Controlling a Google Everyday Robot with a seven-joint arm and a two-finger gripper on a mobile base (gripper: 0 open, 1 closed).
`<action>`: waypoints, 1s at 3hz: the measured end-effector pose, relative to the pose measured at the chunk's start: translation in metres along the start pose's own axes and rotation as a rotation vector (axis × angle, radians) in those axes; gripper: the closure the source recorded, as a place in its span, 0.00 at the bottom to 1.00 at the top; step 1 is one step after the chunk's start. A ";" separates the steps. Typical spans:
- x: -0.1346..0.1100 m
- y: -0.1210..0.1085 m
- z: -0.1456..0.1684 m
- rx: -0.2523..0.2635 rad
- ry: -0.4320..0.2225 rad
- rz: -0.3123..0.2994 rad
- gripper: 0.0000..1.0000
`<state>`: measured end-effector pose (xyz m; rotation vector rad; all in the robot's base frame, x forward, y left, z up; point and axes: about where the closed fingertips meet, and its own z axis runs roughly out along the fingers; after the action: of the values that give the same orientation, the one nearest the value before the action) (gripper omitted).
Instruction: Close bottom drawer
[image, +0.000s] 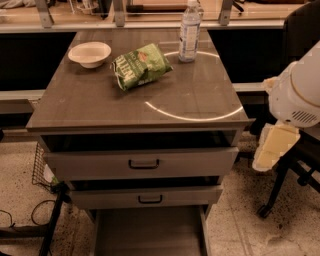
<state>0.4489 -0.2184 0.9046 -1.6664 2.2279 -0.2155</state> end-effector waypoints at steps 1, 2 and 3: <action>0.020 0.025 0.044 -0.008 0.003 0.008 0.00; 0.045 0.071 0.094 -0.019 -0.009 0.017 0.00; 0.062 0.115 0.139 -0.035 -0.032 0.035 0.00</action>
Offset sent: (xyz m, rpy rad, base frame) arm -0.0845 -0.0267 -0.2175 0.0416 0.0442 -0.0205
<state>0.3812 -0.2315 0.7270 -1.6354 2.2475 -0.1403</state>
